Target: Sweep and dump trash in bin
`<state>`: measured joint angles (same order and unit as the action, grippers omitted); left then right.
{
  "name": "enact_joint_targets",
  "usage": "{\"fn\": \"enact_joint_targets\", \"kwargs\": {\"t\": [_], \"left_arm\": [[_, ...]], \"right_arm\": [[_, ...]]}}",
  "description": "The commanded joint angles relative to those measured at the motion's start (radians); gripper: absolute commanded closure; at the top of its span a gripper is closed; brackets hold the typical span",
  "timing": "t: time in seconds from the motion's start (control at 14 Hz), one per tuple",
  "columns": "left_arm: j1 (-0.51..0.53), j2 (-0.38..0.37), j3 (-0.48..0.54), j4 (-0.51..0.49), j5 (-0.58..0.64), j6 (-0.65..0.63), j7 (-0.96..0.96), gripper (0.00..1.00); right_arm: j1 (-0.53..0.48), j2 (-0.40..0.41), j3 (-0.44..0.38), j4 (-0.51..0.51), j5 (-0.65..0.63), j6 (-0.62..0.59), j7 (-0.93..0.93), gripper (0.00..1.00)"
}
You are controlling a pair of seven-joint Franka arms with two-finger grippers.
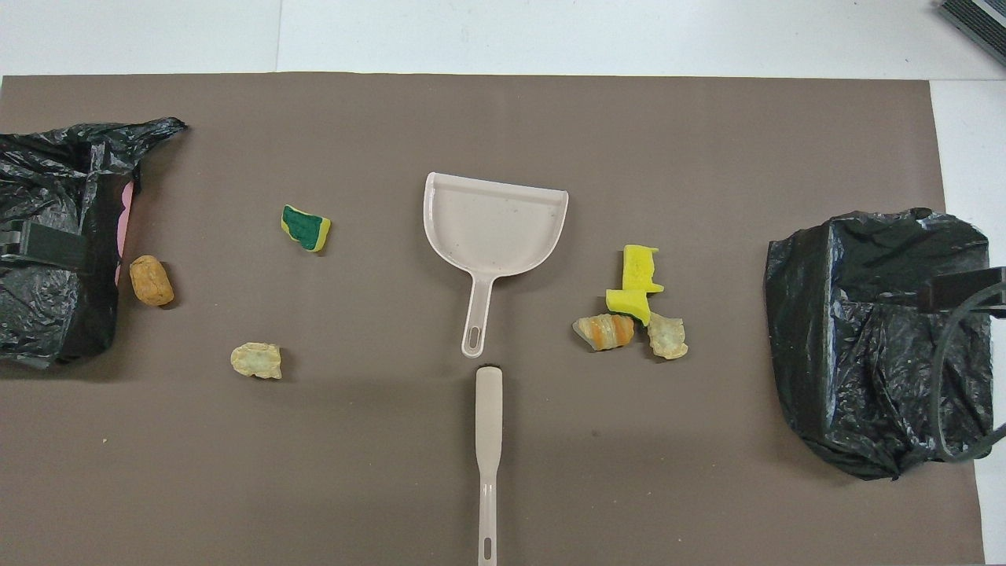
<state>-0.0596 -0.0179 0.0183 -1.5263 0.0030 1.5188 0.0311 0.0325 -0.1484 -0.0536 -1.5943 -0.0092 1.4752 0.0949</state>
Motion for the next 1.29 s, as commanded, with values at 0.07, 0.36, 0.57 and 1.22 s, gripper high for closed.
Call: {"fn": "enact_joint_targets", "kwargs": {"t": [0.07, 0.36, 0.57, 1.22], "left_arm": [[0.000, -0.014, 0.002, -0.012, 0.009, -0.005, 0.035, 0.00], [-0.003, -0.016, 0.002, -0.015, 0.008, -0.009, 0.033, 0.00], [-0.008, -0.017, 0.000, -0.026, -0.007, -0.006, 0.030, 0.00], [-0.052, -0.016, -0.001, -0.106, -0.027, 0.038, 0.021, 0.00]], "right_arm": [[-0.013, -0.007, 0.008, -0.003, 0.023, 0.008, 0.008, 0.00], [-0.013, -0.007, 0.008, -0.003, 0.021, 0.008, 0.008, 0.00], [-0.013, -0.007, 0.006, -0.001, 0.023, 0.008, 0.008, 0.00], [-0.019, -0.008, -0.006, -0.003, 0.003, 0.002, 0.008, 0.00]]}}
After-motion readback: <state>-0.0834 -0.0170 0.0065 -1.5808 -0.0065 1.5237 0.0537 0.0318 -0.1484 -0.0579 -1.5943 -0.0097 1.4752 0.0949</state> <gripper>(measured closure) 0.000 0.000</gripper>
